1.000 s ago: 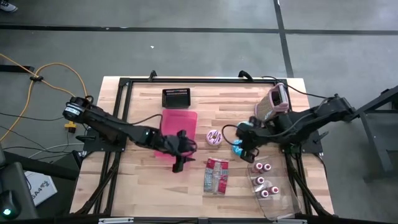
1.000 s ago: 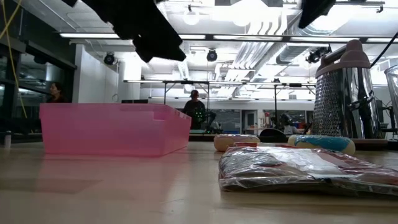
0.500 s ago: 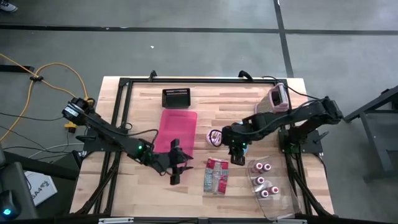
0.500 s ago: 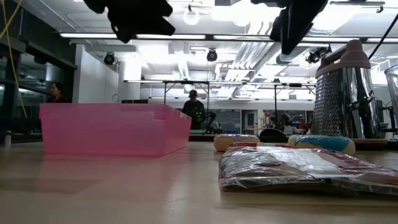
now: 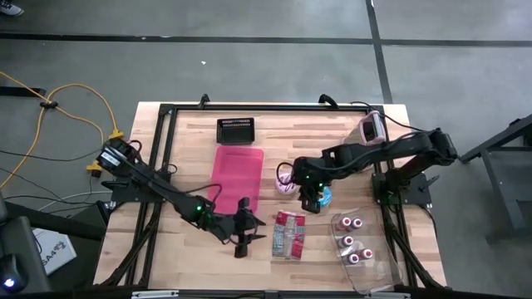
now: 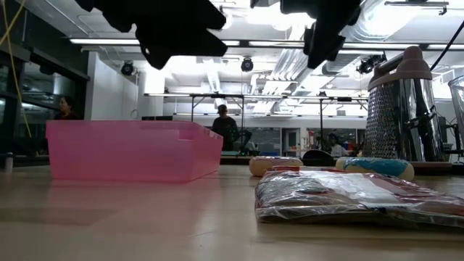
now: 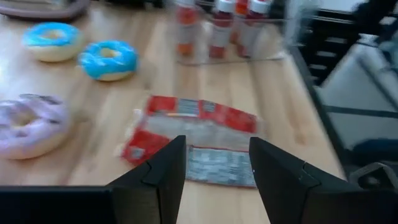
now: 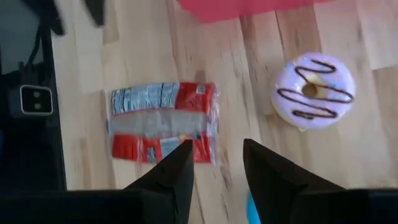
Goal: Pick & Place Food Item
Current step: Put the popcorn bag into the red bin
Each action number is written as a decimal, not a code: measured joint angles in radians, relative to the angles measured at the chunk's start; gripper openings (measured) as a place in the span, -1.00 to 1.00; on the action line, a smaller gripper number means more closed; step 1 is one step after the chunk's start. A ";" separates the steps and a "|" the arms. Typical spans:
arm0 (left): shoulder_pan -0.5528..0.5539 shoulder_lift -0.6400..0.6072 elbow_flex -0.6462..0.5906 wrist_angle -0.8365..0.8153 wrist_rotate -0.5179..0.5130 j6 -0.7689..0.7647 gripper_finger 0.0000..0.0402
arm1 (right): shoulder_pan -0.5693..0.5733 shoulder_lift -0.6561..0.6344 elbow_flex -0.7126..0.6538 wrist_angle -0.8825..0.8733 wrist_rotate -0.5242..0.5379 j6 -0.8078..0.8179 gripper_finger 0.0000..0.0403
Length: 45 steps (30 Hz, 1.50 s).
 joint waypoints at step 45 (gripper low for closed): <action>0.044 0.374 0.101 0.368 0.230 0.076 -0.16 | 0.018 0.153 -0.300 0.436 -0.235 0.078 -0.20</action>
